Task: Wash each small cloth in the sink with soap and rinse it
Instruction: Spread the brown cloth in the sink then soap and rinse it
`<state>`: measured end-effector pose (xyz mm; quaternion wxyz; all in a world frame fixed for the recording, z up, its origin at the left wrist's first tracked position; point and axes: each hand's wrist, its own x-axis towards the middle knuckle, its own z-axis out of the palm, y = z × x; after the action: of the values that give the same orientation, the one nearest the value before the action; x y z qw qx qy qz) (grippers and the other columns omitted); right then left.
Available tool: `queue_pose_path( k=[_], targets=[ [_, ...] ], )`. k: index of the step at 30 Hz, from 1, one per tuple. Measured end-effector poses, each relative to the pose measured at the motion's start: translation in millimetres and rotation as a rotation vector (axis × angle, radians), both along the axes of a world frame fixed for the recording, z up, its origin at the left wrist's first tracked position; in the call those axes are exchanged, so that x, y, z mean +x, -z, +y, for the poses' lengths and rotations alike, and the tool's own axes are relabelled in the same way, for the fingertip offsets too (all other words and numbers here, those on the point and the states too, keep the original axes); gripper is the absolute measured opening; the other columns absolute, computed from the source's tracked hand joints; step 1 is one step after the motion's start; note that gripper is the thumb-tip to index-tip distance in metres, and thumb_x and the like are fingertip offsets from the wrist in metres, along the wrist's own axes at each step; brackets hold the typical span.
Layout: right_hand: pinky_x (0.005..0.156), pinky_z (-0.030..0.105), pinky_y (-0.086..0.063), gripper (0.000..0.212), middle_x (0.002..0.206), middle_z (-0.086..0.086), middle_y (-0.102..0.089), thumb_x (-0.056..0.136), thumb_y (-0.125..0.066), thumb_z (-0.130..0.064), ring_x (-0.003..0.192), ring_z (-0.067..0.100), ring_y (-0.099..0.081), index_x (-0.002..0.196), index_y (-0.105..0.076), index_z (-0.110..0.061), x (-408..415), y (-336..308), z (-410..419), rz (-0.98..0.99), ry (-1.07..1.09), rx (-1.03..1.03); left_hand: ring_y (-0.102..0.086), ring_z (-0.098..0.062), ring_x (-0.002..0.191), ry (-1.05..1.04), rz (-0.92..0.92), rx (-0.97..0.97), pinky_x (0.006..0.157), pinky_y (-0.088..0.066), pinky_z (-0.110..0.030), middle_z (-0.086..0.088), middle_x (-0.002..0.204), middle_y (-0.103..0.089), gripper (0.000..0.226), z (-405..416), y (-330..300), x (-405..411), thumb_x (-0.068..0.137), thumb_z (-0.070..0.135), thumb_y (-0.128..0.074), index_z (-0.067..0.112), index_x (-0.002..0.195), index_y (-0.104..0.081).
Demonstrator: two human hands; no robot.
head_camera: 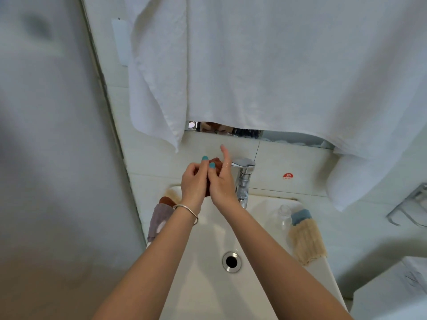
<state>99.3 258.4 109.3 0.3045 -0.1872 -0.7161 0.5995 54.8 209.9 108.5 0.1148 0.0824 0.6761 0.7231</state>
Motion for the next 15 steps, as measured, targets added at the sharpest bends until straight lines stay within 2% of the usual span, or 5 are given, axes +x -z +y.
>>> queue_pose_path(
  k=[2,5,8,11,15],
  targets=[
    [0.082,0.029,-0.052,0.02,0.105,0.001,-0.065,0.101,-0.047,-0.024,0.096,0.017,-0.063,0.12,-0.054,-0.021,0.6,4.0,1.3,-0.012,0.034,0.007,-0.058,-0.013,0.07,-0.041,0.079,0.029,0.062,-0.048,-0.023,0.0,0.076,-0.061,0.031,-0.1,1.1,0.0,0.093,0.04,-0.059,0.011,0.082,-0.056],
    [0.071,0.025,-0.049,0.015,0.093,-0.002,-0.067,0.101,-0.046,-0.038,0.086,0.011,-0.063,0.094,-0.052,-0.026,-0.1,6.8,-3.5,-0.059,0.101,0.028,-0.051,-0.009,0.063,-0.11,0.177,0.047,0.059,-0.043,-0.014,0.005,0.069,-0.055,0.032,-1.0,2.8,1.4,0.093,0.039,-0.061,0.014,0.076,-0.051],
    [0.07,0.027,-0.05,0.017,0.088,-0.006,-0.065,0.1,-0.046,-0.041,0.08,0.008,-0.062,0.093,-0.05,-0.026,-0.3,9.0,-10.6,-0.055,0.159,0.032,-0.058,-0.008,0.07,-0.097,0.221,-0.045,0.059,-0.043,-0.015,0.007,0.076,-0.062,0.031,-3.0,8.0,3.4,0.096,0.046,-0.052,0.018,0.085,-0.056],
    [0.07,0.03,-0.05,0.023,0.08,-0.007,-0.065,0.098,-0.05,-0.042,0.073,0.005,-0.061,0.093,-0.053,-0.02,-0.9,15.2,-12.4,-0.03,0.201,-0.011,-0.061,-0.003,0.068,-0.101,0.254,-0.08,0.061,-0.045,-0.02,0.008,0.073,-0.066,0.031,-6.8,19.1,7.1,0.096,0.049,-0.051,0.023,0.08,-0.057],
    [0.058,0.018,-0.042,0.036,0.072,-0.001,-0.062,0.097,-0.053,-0.044,0.061,0.004,-0.054,0.087,-0.055,-0.009,-1.0,20.5,-13.3,-0.036,0.223,-0.031,-0.051,0.003,0.053,-0.143,0.222,-0.071,0.054,-0.04,-0.014,0.009,0.06,-0.058,0.038,-8.0,22.6,11.9,0.095,0.046,-0.054,0.021,0.067,-0.051]
  ],
)
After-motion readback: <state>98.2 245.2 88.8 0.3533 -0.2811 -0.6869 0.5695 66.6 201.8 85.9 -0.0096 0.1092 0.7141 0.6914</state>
